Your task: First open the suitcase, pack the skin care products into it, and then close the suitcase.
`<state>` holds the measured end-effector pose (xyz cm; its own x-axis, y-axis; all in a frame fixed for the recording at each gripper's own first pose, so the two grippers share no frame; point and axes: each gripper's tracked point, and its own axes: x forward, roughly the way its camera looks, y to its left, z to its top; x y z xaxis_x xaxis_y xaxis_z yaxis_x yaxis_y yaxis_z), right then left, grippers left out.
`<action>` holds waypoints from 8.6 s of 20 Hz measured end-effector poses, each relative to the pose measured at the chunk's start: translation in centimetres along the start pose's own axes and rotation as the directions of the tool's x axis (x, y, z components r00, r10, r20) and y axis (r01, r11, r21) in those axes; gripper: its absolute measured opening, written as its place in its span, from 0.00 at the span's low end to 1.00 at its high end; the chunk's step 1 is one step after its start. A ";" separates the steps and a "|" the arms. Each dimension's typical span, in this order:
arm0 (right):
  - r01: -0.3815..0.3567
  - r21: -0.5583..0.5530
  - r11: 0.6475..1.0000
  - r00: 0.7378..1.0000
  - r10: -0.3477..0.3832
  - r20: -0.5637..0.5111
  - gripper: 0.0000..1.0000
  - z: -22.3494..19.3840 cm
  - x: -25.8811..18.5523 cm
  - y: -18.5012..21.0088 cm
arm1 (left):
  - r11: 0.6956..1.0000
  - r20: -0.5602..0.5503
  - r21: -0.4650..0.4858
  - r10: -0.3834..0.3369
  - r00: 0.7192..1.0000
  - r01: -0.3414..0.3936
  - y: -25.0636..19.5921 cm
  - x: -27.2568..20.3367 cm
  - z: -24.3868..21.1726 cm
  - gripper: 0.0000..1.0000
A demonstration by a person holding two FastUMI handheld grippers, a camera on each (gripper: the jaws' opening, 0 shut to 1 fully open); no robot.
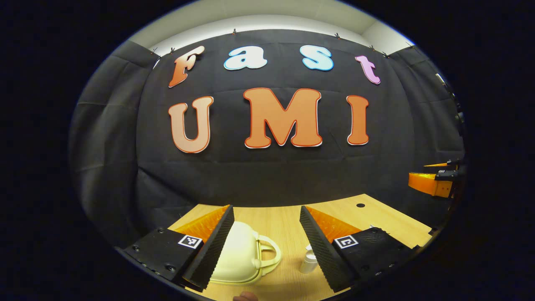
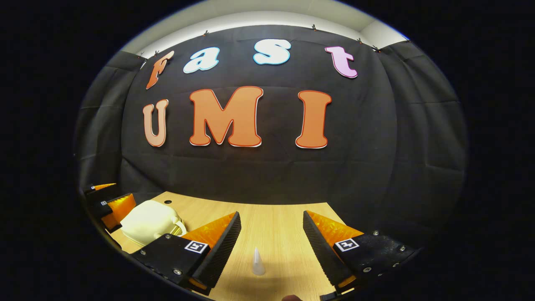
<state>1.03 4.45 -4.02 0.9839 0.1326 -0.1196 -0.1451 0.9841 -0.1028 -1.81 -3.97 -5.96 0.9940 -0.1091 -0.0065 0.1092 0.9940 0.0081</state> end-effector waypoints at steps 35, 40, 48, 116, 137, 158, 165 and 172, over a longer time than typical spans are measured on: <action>0.175 0.012 0.984 0.961 -0.169 -0.219 0.95 -9.0 -2.2 -9.5 | 0.366 -0.306 0.900 0.141 0.941 0.238 1.5 7.2 -22.1 0.98; 0.202 0.027 0.979 0.956 -0.191 -0.222 0.96 -8.8 -2.6 -10.3 | 0.320 -0.312 0.916 0.190 0.931 0.242 1.6 9.1 -23.0 0.93; 0.208 0.033 0.978 0.959 -0.197 -0.204 0.96 -8.0 -2.8 -9.1 | 0.372 -0.407 0.871 0.182 0.895 0.321 1.6 9.4 -22.1 0.07; -0.004 -0.066 0.998 0.974 -0.011 -0.228 0.95 -10.1 3.5 -1.4 | 0.986 -0.191 0.110 -0.101 0.976 0.124 -27.6 6.6 -7.3 0.99; -0.027 -0.073 0.997 0.957 0.005 -0.289 0.95 -14.7 3.5 -5.9 | 0.994 -0.337 0.056 -0.073 0.939 0.097 -36.7 11.7 -22.0 1.00; -0.119 -0.015 0.993 0.941 0.108 -0.320 0.95 -15.7 2.5 2.7 | 0.984 -0.324 -0.041 -0.176 0.929 0.172 -30.4 6.1 -7.9 0.59; -0.113 -0.040 0.993 0.900 0.085 -0.428 0.96 -20.7 4.5 4.8 | 0.995 -0.337 -0.002 -0.092 0.937 0.097 -20.9 2.5 -5.4 0.59; -0.065 0.008 0.998 0.863 0.061 -0.502 0.82 -24.4 6.2 3.9 | 1.000 -0.344 -0.003 -0.001 0.939 -0.001 -14.5 0.2 -5.0 0.59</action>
<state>4.05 6.24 -29.31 0.7880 0.1145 -0.6049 -0.2079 0.9743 -0.0864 -3.27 -18.40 -11.10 0.9314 -0.1000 -0.3499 0.1085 0.9941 0.0048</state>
